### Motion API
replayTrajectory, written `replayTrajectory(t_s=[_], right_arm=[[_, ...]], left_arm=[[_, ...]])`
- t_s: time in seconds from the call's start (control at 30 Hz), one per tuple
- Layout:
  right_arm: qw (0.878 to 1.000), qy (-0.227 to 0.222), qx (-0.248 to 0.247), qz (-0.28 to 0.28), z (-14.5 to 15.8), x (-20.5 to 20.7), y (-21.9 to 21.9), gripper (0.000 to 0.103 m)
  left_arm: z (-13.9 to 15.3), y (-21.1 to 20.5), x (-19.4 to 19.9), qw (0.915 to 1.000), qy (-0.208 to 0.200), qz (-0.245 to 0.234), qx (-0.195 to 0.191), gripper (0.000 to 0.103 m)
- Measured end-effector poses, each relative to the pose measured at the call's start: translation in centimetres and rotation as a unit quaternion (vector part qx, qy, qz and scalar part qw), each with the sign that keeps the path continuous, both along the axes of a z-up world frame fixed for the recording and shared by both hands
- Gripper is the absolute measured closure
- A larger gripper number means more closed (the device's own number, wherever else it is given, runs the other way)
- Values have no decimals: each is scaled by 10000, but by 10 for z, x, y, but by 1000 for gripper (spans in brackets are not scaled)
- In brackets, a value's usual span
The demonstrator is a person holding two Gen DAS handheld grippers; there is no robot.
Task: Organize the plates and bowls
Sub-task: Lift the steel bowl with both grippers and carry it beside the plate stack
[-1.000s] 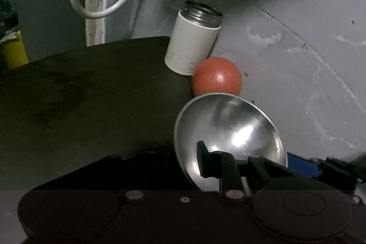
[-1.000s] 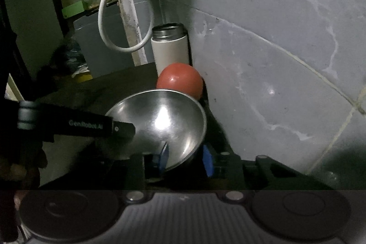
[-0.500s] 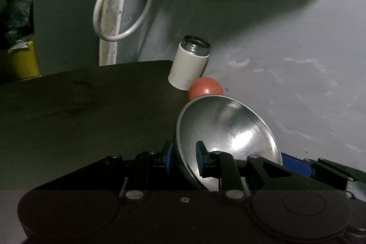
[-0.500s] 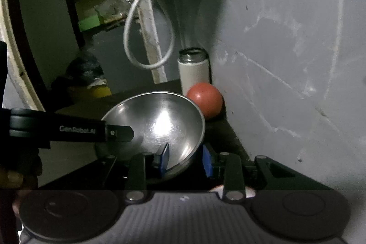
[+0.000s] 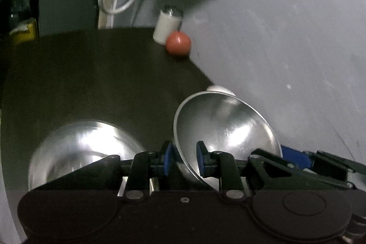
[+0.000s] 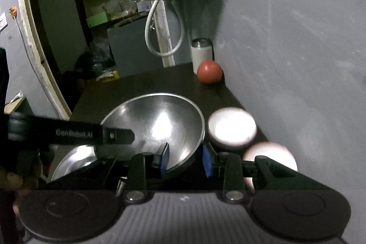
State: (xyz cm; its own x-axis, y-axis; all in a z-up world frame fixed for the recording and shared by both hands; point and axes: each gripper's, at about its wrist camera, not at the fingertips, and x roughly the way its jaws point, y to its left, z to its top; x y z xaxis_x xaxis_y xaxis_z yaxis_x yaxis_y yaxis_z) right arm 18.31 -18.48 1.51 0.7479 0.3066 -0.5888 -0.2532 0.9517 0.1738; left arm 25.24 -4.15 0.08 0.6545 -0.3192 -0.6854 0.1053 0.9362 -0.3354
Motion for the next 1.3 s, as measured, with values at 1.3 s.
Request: replayTrajectory(t_s=[1.3], right_arm=[[9983,518,-255,30,-55,-121,17,65]], left_arm=[[-55,6,-100,9990,424,47,149,72]])
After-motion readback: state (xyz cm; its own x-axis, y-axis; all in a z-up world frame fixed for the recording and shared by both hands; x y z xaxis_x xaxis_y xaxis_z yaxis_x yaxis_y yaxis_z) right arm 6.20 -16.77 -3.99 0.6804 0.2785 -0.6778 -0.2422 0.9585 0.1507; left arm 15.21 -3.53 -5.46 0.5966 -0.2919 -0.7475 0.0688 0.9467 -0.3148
